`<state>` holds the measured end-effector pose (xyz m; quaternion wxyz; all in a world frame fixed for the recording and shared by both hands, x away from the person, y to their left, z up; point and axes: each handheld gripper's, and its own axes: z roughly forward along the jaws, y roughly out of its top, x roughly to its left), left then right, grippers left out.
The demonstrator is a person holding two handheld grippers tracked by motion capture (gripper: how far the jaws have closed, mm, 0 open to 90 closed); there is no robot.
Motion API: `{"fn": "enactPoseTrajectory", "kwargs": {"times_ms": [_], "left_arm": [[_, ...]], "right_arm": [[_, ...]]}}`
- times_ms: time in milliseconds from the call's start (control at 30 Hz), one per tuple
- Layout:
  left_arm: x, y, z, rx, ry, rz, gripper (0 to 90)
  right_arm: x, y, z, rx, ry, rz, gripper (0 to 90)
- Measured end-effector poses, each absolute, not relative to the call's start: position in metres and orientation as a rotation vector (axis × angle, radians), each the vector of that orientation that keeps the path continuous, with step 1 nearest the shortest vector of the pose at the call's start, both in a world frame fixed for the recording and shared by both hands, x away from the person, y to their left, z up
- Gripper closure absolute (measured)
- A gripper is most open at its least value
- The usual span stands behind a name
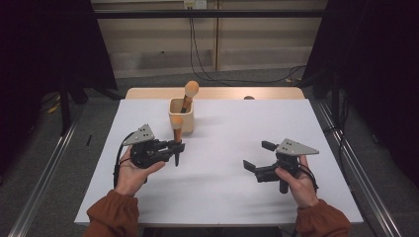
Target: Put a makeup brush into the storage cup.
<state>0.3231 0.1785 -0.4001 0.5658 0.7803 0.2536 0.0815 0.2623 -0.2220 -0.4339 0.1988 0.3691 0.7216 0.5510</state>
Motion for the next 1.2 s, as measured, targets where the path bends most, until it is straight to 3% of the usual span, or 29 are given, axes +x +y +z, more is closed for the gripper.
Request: {"fn": "enactPoseTrajectory", "kwargs": {"times_ms": [1200], "left_arm": [[0.344,0.193,-0.368,1.780,0.616,0.270,74.3]], "right_arm": [[0.223,-0.277,-0.459,1.109,1.839,1.474,0.0]]}}
